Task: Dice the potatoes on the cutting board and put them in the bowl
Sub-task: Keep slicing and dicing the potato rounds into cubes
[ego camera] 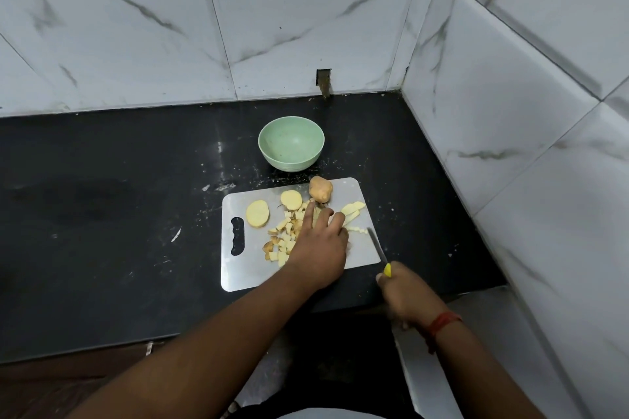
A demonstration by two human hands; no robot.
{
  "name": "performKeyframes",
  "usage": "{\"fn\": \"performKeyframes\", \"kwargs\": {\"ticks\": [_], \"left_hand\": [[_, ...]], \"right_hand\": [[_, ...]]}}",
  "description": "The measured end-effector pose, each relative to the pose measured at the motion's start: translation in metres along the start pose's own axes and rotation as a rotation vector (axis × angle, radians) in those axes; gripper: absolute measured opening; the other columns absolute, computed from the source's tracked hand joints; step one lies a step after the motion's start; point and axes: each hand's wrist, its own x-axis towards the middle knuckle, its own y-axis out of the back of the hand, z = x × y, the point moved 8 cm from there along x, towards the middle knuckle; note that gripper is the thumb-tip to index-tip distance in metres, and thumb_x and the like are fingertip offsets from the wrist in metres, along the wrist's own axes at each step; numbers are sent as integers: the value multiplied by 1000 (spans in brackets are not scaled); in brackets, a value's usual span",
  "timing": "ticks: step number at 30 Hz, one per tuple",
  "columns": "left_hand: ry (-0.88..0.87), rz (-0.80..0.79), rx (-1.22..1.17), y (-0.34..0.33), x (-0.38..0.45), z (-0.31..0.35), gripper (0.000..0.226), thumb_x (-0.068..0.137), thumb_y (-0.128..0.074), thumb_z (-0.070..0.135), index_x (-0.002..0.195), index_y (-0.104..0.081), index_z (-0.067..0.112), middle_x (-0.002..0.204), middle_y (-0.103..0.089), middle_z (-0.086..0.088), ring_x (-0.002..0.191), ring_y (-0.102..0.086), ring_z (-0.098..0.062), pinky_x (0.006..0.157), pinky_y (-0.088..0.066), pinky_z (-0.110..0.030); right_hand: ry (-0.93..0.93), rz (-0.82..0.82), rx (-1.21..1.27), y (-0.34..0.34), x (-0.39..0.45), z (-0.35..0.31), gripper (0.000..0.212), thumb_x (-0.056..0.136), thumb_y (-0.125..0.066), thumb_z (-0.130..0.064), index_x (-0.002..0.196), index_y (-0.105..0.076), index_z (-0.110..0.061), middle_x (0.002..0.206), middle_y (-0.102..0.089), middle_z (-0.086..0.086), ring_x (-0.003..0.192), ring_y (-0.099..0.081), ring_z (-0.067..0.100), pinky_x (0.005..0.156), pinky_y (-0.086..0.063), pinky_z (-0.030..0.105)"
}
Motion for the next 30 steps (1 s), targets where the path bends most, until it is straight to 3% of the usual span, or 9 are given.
{"fn": "performKeyframes", "kwargs": {"ticks": [2,8,11,17,21,25,30], "left_hand": [[-59,39,18,2,2,7,39,97,-45,33,115,-68,8,134,-52,-14,133,-42,-36,122,-15,-62],[-281,13,-2,-13,16,46,60,108,-30,41,155,-38,4,159,-37,-14,148,-30,-31,127,-9,-48],[-247,23,8,-18,16,39,62,109,-28,43,149,-45,0,152,-46,-15,142,-37,-31,126,-4,-45],[-254,121,5,-22,-8,19,60,106,-23,44,124,-65,4,120,-61,-10,115,-57,-28,126,-19,-47],[-180,131,-19,-20,-9,8,56,106,-30,47,133,-59,8,139,-55,-14,133,-48,-30,124,-23,-51],[-59,56,-9,-17,4,0,71,104,-20,54,142,-54,4,143,-52,-13,137,-43,-30,126,-17,-49],[-165,35,-74,-22,8,6,65,108,-26,47,145,-50,0,146,-48,-11,137,-41,-28,128,-3,-42]], "right_hand": [[14,70,62,13,4,5,22,99,-46,-30,87,-47,-11,77,-52,11,61,-50,23,51,-39,30],[27,154,163,36,5,4,24,98,-47,-32,94,-53,-9,74,-55,10,63,-52,22,63,-44,37],[29,132,200,33,3,4,27,100,-46,-32,95,-51,-6,69,-51,9,54,-48,20,53,-42,32],[-6,87,213,24,10,7,23,100,-44,-30,92,-46,-9,73,-46,11,50,-42,20,41,-36,26],[38,93,52,24,14,-5,22,101,-44,-28,83,-43,-15,77,-51,10,61,-49,21,49,-41,29],[53,93,-109,23,18,-18,19,102,-42,-28,91,-44,-12,90,-54,10,71,-52,20,48,-35,25],[79,88,-214,18,20,-28,14,101,-43,-24,98,-45,-11,101,-55,11,81,-52,21,57,-36,29]]}}
